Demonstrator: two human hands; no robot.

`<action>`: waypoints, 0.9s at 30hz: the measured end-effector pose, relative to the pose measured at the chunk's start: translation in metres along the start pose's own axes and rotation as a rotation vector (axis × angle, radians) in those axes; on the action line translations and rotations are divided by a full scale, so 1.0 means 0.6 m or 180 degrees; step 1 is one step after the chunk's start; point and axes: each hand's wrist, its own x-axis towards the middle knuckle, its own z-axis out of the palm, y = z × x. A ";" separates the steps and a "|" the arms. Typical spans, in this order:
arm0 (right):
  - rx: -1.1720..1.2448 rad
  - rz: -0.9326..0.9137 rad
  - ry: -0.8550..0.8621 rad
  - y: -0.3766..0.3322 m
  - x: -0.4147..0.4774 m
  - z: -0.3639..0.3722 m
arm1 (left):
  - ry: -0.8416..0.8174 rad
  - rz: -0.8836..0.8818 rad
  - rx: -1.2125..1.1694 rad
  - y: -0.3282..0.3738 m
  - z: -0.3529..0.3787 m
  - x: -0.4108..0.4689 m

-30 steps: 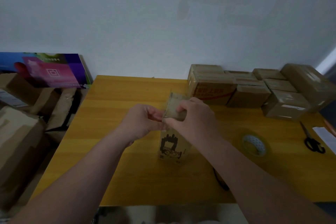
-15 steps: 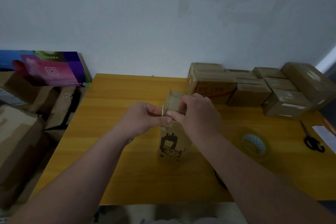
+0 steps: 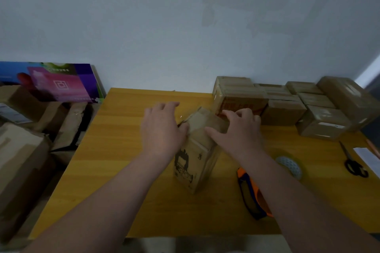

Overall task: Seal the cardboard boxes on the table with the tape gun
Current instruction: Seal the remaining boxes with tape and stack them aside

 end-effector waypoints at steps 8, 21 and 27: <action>0.0584 -0.0095 -0.0050 0.013 -0.008 0.001 | -0.0543 0.1329 0.0672 0.040 0.003 -0.017; 0.1781 0.0038 -0.0518 0.062 0.026 -0.011 | -0.0889 0.2054 0.0672 0.009 0.005 -0.027; 0.2438 0.0064 -0.1129 0.066 0.035 -0.007 | -0.0805 0.2374 0.0346 -0.013 0.013 -0.022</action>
